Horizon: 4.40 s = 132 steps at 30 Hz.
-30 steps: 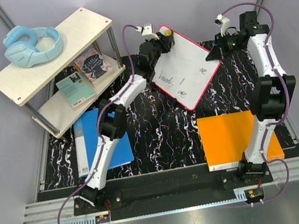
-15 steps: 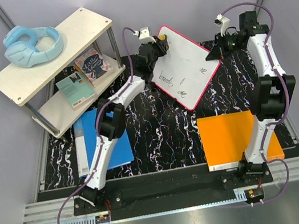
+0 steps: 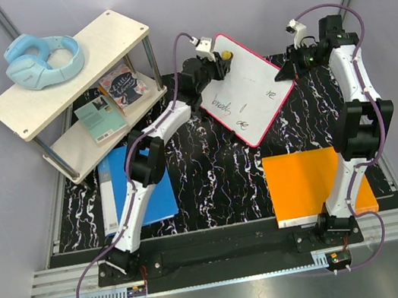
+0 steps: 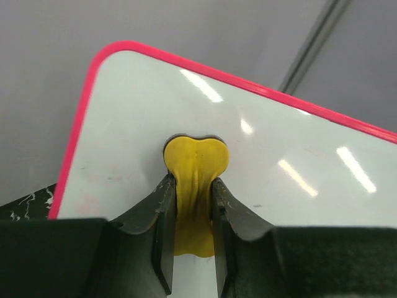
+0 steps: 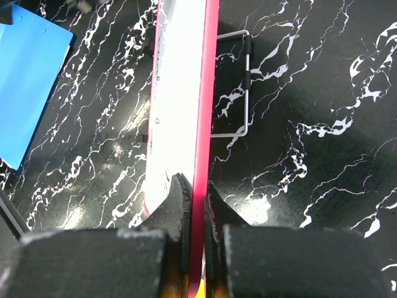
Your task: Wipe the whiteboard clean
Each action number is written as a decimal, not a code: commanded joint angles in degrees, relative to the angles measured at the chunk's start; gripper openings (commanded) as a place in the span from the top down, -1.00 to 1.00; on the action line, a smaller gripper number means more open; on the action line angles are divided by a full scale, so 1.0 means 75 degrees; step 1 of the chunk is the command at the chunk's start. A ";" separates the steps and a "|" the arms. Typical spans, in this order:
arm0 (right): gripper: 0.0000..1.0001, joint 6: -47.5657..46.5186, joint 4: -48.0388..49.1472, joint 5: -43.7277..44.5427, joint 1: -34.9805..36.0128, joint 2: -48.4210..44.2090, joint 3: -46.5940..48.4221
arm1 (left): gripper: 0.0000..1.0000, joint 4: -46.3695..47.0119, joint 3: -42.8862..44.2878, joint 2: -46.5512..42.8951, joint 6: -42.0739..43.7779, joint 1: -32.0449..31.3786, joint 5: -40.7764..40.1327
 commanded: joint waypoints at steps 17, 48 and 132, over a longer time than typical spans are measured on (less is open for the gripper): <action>1.00 -0.1506 -0.1320 -0.0058 0.0830 0.0446 -0.0338 | 1.00 -0.3488 -0.1227 -0.1005 0.3358 -0.2449 0.1807; 1.00 -0.1576 -0.1355 0.0024 0.0830 0.0469 -0.0338 | 1.00 -0.0793 -0.3302 -0.2131 -0.0100 -0.0340 -0.1065; 1.00 -0.2303 -0.2410 0.0024 0.1030 0.0610 0.0143 | 1.00 -0.2186 0.0531 -0.0689 0.0452 -0.0024 -0.0748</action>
